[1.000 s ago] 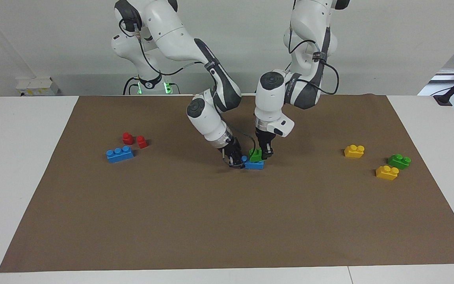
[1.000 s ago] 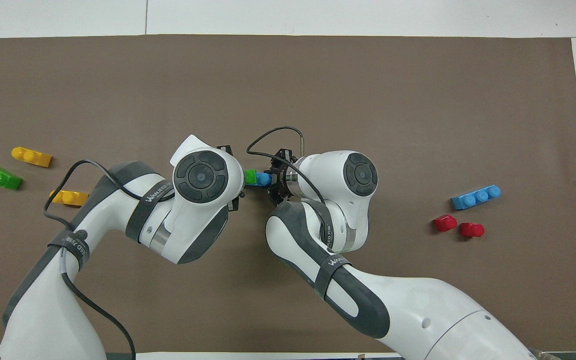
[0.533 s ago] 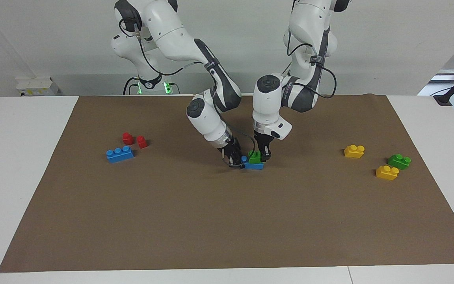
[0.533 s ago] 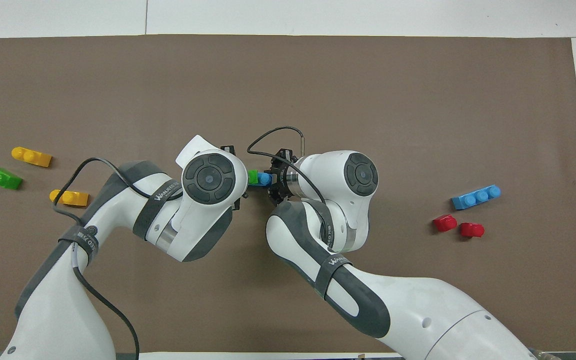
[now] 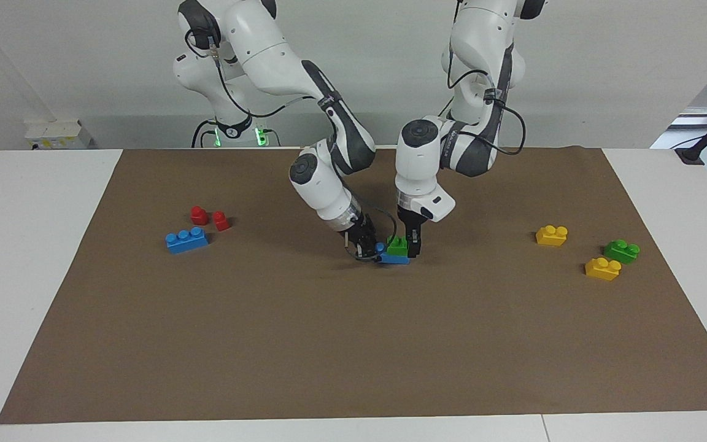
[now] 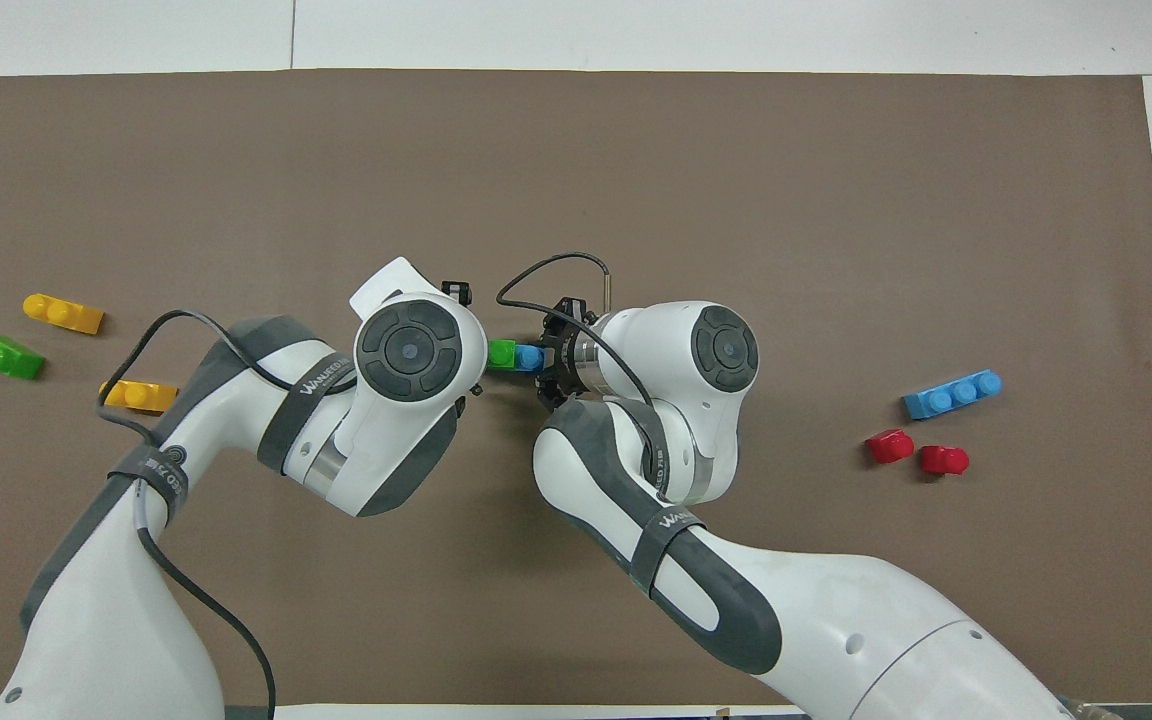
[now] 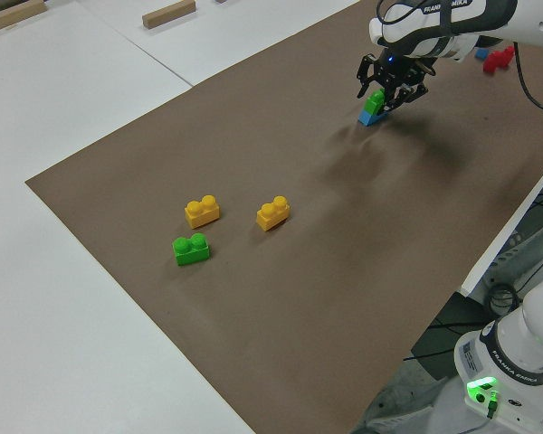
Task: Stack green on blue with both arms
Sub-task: 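Press the green brick onto the blue brick with both grippers, then open the left gripper and withdraw while the right gripper releases and withdraws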
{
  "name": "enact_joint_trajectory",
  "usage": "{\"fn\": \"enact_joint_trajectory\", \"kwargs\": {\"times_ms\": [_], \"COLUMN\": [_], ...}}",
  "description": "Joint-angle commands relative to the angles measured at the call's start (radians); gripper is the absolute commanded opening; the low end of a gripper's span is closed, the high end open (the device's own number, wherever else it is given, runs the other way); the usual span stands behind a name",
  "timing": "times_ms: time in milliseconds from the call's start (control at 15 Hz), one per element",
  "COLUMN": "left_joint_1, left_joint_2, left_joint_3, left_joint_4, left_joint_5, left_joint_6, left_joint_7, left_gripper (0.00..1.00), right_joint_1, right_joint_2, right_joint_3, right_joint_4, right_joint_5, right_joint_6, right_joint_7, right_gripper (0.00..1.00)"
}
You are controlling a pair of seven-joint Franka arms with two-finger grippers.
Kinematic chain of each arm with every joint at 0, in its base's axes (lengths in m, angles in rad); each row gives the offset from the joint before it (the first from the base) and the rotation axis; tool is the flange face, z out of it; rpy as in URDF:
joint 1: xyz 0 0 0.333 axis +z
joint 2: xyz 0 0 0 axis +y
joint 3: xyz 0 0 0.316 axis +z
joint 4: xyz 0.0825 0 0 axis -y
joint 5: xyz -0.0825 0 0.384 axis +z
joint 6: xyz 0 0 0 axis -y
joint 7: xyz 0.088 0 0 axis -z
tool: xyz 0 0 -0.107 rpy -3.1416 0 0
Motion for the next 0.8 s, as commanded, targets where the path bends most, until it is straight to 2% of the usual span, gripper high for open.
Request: {"fn": "enact_joint_trajectory", "kwargs": {"times_ms": [0,67,133,333,600,733], "left_joint_1": [0.065,0.088,0.118,0.189,0.258,0.293], "left_joint_2": [-0.069,-0.075,-0.077,-0.106,-0.115,-0.117], "left_joint_3": [0.000,0.000,-0.002,-0.002,-0.002,-0.002], "left_joint_4": [0.012,0.029,0.040,0.053,0.086,0.098], "left_joint_5": [0.014,0.014,0.014,0.006,0.003,0.002], "left_joint_6": [-0.079,-0.092,-0.103,-0.122,-0.203,-0.226], "left_joint_7": [0.143,0.175,0.200,0.365,0.770,0.965], "left_gripper": [1.00,1.00,1.00,1.00,1.00,1.00], "right_joint_1": [-0.003,-0.007,-0.014,-0.066,-0.167,-0.214], "right_joint_2": [-0.005,-0.005,-0.005,-0.008,-0.033,-0.063], "right_joint_3": [0.001,0.001,0.001,0.000,-0.003,-0.008], "right_joint_4": [-0.019,-0.013,-0.006,0.024,0.070,0.070], "right_joint_5": [0.028,0.028,0.028,0.026,0.005,-0.041], "right_joint_6": [0.025,0.017,0.008,-0.049,-0.181,-0.238], "right_joint_7": [0.005,0.006,0.006,0.002,-0.014,-0.119], "right_gripper": [0.76,0.96,1.00,1.00,1.00,1.00]}}
